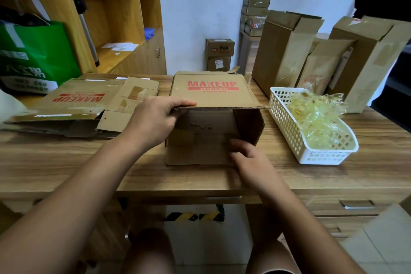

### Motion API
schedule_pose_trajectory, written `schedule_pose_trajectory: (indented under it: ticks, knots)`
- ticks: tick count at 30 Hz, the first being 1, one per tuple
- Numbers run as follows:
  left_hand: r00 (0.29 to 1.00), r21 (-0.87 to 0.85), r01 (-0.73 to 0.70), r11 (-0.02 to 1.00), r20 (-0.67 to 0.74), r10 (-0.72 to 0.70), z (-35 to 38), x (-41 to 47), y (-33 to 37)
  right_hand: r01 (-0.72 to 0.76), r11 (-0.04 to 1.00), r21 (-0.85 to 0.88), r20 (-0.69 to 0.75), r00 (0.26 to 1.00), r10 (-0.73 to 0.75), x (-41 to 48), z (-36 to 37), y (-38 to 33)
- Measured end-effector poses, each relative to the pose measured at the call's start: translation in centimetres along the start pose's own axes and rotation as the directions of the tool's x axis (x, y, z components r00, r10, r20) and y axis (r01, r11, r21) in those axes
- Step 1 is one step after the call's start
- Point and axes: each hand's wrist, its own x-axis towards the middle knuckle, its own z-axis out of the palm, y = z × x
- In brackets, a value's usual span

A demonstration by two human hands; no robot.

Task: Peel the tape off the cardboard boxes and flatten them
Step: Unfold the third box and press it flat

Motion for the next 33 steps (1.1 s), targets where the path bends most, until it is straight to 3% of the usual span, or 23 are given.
schedule_pose_trajectory:
  ticks: [2,4,10,15,19,23,28,33]
  knots:
    - [1.000,0.001,-0.002,1.000,0.000,0.002,0.0,0.1,0.0,0.075,0.939,-0.337,0.042,0.997,-0.065,0.5,0.6,-1.2]
    - [1.000,0.000,-0.004,1.000,0.003,0.004,0.0,0.1,0.0,0.107,0.874,-0.473,0.089,0.993,-0.074,1.1,1.7,-2.5]
    - [1.000,0.005,-0.009,1.000,0.008,0.009,0.0,0.1,0.0,0.126,0.928,-0.351,0.223,0.974,-0.048,2.5,5.2,-4.9]
    - [1.000,-0.006,-0.015,1.000,0.005,0.015,-0.1,0.1,-0.3,0.186,0.952,-0.243,0.267,0.956,-0.118,2.4,5.9,-4.2]
    - [0.999,-0.080,-0.053,0.995,-0.007,0.053,0.6,-0.4,-0.3,0.297,0.921,-0.250,0.408,0.896,-0.178,0.9,5.9,-3.3]
    - [0.993,-0.121,-0.115,0.986,0.016,0.117,2.2,-1.0,0.0,0.430,0.826,-0.364,0.495,0.840,-0.220,0.3,6.7,-3.3]
    - [0.996,-0.151,-0.084,0.985,-0.008,0.084,2.9,-1.8,-0.5,0.439,0.829,-0.346,0.445,0.855,-0.267,0.6,6.2,-3.1]
    - [0.998,-0.092,-0.042,0.995,0.044,0.046,2.6,-1.8,-1.0,0.274,0.926,-0.259,0.126,0.960,-0.248,0.6,3.3,-1.9]
